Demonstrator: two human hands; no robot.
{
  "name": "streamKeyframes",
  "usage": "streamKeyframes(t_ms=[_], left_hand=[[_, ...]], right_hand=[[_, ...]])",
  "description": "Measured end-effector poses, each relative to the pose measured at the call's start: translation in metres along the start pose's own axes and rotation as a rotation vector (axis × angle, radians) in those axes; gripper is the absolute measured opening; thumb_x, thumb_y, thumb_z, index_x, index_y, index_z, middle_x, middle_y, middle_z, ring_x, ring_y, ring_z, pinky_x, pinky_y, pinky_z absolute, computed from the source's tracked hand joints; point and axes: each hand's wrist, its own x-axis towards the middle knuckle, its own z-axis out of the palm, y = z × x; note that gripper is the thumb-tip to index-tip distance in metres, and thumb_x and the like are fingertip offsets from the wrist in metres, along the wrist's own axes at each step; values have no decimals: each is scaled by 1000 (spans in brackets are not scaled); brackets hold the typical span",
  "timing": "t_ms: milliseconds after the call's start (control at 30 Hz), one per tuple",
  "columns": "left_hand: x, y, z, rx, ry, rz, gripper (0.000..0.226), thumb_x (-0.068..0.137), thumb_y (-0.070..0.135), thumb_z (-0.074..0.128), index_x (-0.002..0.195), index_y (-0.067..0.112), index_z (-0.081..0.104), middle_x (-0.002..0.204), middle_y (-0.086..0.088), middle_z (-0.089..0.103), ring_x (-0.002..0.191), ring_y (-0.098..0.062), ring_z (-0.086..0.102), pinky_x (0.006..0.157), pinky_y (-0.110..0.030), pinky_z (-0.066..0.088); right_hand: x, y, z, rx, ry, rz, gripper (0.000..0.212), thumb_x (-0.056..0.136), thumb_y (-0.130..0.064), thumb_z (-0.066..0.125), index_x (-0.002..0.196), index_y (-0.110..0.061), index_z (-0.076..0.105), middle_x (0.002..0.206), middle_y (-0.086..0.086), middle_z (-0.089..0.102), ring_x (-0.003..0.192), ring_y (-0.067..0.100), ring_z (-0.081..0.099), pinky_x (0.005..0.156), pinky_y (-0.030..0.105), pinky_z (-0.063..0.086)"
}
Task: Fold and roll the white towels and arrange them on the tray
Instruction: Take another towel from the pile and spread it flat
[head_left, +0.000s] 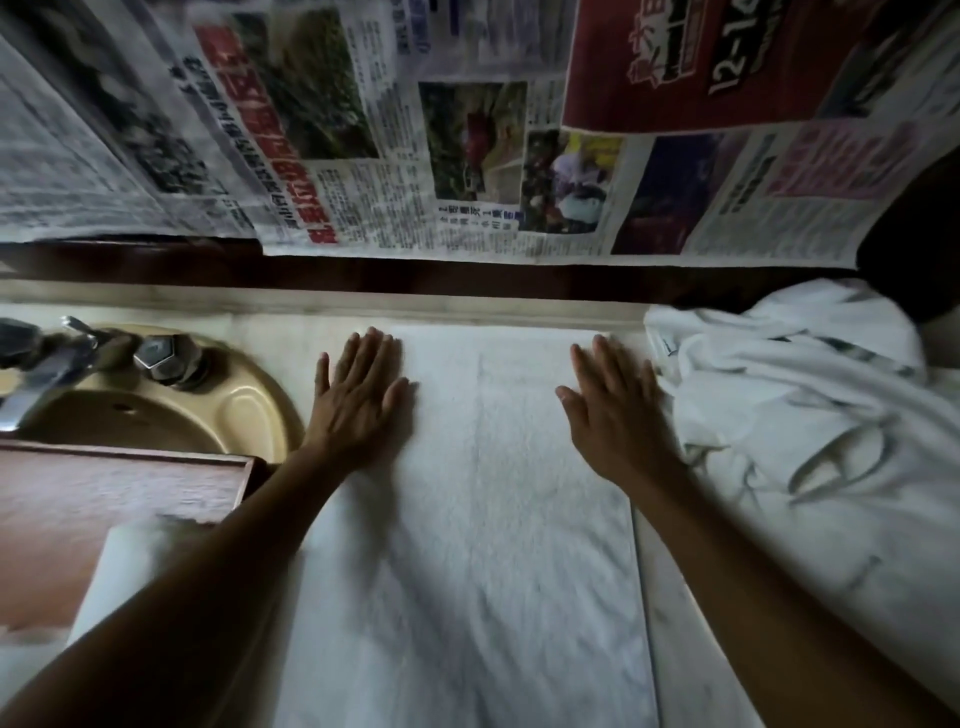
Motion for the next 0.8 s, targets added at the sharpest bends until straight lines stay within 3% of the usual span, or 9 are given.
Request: streamKeyframes(t_ms=[133, 300, 467, 567, 633, 800], left_hand=[[-39, 41, -5, -40, 95, 81, 68, 104, 54, 23, 165, 26, 9, 172, 0, -3, 158, -16, -9, 127, -48, -5], [-98, 55, 16, -20, -10, 149, 65, 107, 55, 22, 164, 30, 4, 172, 4, -8, 157, -15, -13, 128, -50, 0], [-127, 25, -5, -105, 123, 52, 65, 104, 50, 30, 162, 20, 27, 171, -3, 12, 159, -20, 2, 127, -50, 10], [-170, 47, -15, -156, 198, 58, 62, 104, 44, 39, 161, 20, 29, 171, -3, 14, 159, -21, 3, 128, -44, 7], [-203, 66, -7, -190, 156, 56, 62, 104, 42, 41, 162, 22, 27, 171, -2, 12, 159, -21, 3, 128, -46, 7], [-256, 60, 22, -108, -33, 87, 63, 107, 53, 26, 164, 29, 13, 172, 3, 0, 159, -19, -3, 127, -54, 9]], right_hand=[[-30, -37, -22, 135, 80, 38, 66, 106, -53, 28, 163, -19, 25, 171, 12, 10, 159, 32, 7, 124, 61, 13], [-108, -72, -4, 103, -18, -120, 63, 104, -51, 40, 161, -23, 32, 171, 9, 15, 159, 29, 9, 122, 61, 16], [-120, -16, -9, 72, 90, 76, 62, 105, -52, 40, 152, -12, 49, 162, 19, 36, 150, 40, 31, 119, 58, 26], [-142, -16, -23, 152, 74, 119, 67, 103, -54, 37, 158, -15, 38, 166, 17, 29, 154, 39, 23, 123, 58, 20], [-169, -45, -27, 204, 38, 100, 67, 103, -53, 38, 160, -18, 34, 169, 13, 22, 156, 36, 17, 124, 58, 18], [-240, -97, -16, 155, -90, -152, 63, 103, -53, 43, 160, -26, 35, 171, 5, 15, 159, 27, 8, 121, 62, 20]])
